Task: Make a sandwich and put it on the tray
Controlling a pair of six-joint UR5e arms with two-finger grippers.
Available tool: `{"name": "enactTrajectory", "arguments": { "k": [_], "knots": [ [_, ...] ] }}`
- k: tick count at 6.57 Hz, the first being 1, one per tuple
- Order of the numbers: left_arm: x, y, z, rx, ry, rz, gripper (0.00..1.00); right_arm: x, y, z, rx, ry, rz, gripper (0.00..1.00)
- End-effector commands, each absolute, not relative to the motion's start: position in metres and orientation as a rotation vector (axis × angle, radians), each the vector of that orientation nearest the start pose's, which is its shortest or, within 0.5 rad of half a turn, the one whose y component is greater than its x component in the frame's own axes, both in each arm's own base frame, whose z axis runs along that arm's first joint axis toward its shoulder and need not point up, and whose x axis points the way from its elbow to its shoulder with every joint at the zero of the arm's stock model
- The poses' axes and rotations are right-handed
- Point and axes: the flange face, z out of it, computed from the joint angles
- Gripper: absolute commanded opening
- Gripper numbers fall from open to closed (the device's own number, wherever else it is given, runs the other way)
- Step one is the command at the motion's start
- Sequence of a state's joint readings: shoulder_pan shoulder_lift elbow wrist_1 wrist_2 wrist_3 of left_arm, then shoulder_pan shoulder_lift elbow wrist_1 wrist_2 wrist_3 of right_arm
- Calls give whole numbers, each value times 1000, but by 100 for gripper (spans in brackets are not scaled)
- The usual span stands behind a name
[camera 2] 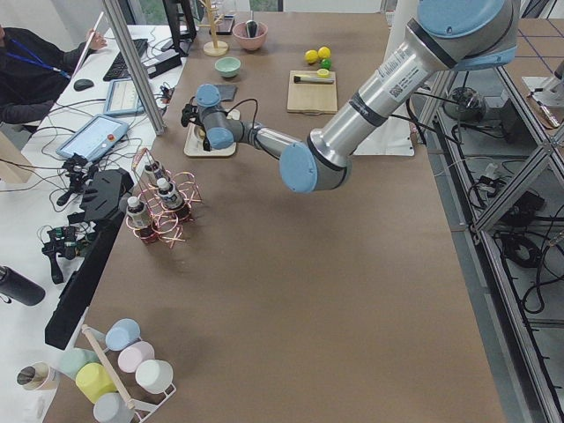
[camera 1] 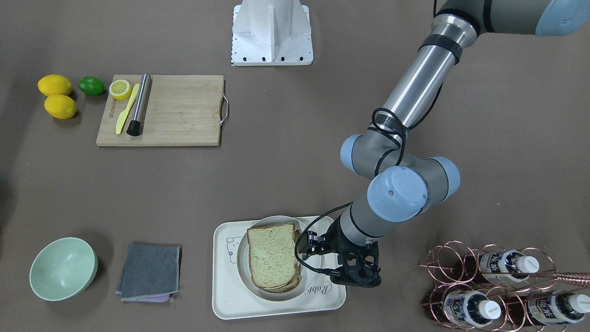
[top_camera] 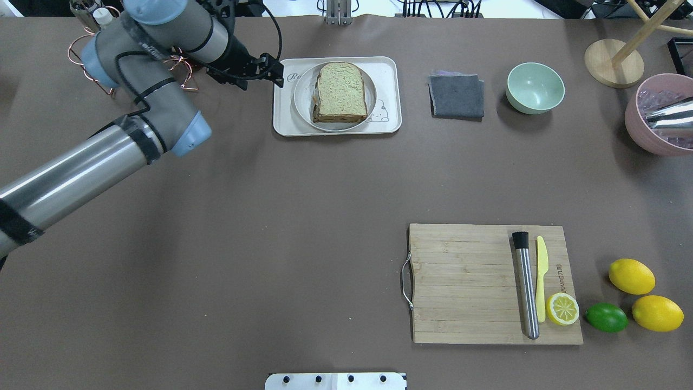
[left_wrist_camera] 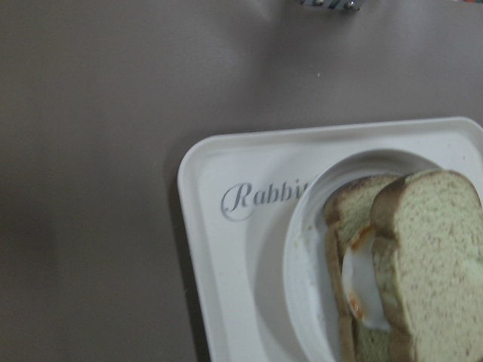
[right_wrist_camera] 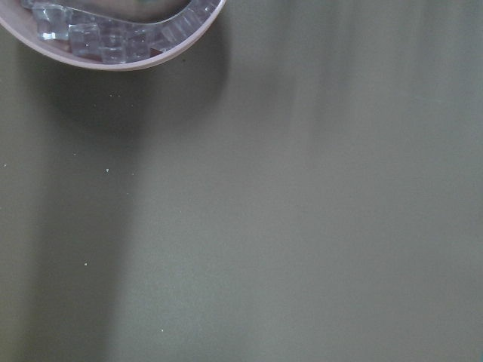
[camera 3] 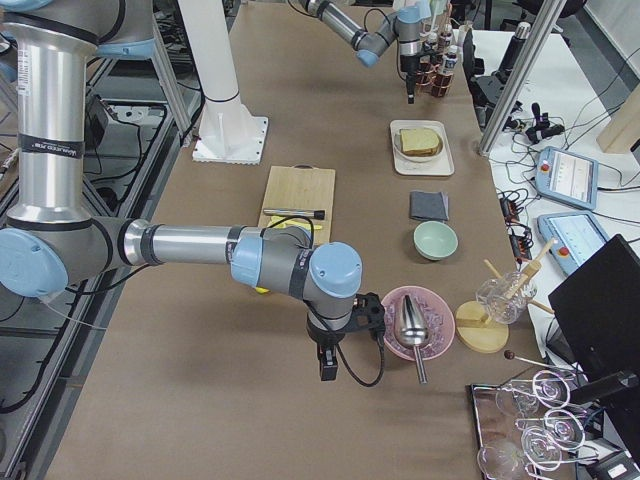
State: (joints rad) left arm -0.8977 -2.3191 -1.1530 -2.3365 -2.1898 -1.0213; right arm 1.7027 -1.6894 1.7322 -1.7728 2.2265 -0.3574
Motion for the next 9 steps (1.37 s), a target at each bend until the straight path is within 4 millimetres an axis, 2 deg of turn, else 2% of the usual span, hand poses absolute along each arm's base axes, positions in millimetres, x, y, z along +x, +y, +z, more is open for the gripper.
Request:
{"name": "enactTrajectory", "arguments": {
  "k": [1, 2, 3, 4, 6, 7, 9],
  "knots": [
    [332, -565, 319, 259, 1220, 67, 99, 128, -411, 664, 5, -675, -163, 100],
    [291, -525, 334, 272, 1227, 63, 99, 127, -404, 669, -7, -679, -160, 100],
    [239, -502, 355, 278, 1222, 35, 99, 126, -401, 673, -13, -681, -160, 100],
    [181, -491, 377, 296, 1216, 31, 99, 126, -396, 675, -18, -682, -160, 100],
    [74, -455, 474, 389, 1102, 134, 99, 125, -392, 680, -30, -680, -155, 100],
    [32, -443, 504, 415, 1041, 149, 99, 125, -392, 680, -30, -680, -155, 100],
    [-25, -457, 529, 383, 913, 217, 98, 125, -392, 680, -31, -680, -154, 100]
  ]
}}
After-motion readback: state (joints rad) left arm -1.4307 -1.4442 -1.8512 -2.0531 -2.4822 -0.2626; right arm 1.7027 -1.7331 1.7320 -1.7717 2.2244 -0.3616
